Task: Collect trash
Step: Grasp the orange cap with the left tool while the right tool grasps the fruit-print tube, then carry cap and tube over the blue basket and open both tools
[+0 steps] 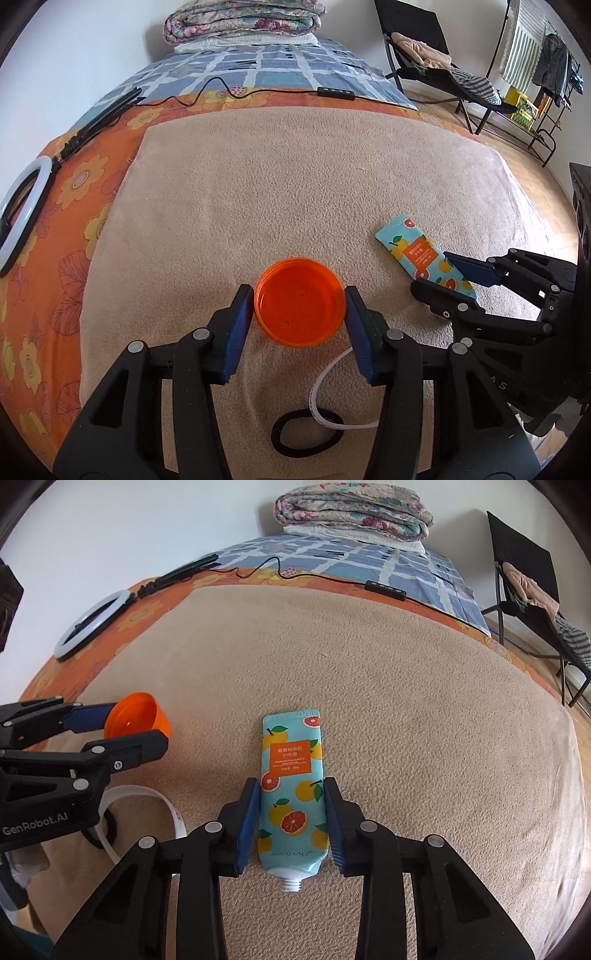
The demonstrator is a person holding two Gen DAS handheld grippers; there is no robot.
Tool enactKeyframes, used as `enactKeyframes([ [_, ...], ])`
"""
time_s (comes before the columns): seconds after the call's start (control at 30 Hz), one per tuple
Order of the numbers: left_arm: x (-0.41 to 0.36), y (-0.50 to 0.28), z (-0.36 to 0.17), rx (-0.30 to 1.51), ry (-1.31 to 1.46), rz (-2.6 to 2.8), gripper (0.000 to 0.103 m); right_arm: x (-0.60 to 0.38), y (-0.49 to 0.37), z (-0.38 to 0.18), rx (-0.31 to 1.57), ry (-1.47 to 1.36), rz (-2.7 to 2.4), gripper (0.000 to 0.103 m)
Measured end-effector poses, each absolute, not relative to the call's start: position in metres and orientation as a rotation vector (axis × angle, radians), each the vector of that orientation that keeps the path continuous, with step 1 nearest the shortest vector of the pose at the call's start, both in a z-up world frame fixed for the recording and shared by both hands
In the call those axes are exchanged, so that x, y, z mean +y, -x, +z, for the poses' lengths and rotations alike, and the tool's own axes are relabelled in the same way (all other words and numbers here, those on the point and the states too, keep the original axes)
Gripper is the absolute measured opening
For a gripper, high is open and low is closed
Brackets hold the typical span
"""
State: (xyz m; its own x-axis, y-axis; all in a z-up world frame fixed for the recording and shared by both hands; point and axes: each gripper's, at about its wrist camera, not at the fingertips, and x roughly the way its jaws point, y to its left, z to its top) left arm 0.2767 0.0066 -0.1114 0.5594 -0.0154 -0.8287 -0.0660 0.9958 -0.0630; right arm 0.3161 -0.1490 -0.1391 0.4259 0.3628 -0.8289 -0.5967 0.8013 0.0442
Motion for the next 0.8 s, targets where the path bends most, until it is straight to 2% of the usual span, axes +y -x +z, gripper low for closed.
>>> enactKeyframes([
  [0.43,0.001,-0.230,-0.059,0.886,0.055,0.020,0.050,-0.167,-0.287,-0.097,0.876,0.249,0.623,0.032],
  [0.8,-0.025,-0.142,0.003,0.781,0.005,-0.034,0.050,-0.199,-0.225,-0.044,0.811,0.195,0.688,0.032],
])
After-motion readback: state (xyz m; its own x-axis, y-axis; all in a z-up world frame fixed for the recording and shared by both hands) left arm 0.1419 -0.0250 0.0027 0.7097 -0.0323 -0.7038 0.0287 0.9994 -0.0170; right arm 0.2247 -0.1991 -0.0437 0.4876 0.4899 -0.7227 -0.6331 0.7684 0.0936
